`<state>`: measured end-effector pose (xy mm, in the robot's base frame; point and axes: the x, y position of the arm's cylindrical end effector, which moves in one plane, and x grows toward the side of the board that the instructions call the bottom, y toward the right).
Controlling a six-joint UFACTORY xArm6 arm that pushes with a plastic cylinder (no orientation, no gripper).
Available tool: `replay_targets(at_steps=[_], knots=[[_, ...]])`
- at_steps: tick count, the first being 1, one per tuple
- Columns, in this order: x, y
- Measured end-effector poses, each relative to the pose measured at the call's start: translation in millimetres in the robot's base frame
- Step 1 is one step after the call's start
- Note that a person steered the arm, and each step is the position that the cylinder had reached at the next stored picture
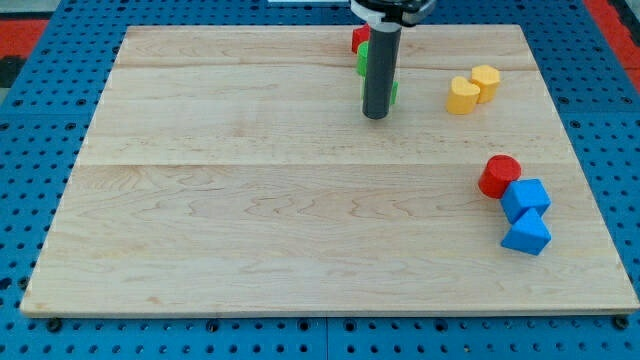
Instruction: Slightly nudge the green star towards the green circle
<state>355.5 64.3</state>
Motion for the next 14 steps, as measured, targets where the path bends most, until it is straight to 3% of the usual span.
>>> replay_targets(at_steps=[4,6,11,13,14], knots=[[-6,25],[-10,67],[-20,24],[20,2],[4,-19]])
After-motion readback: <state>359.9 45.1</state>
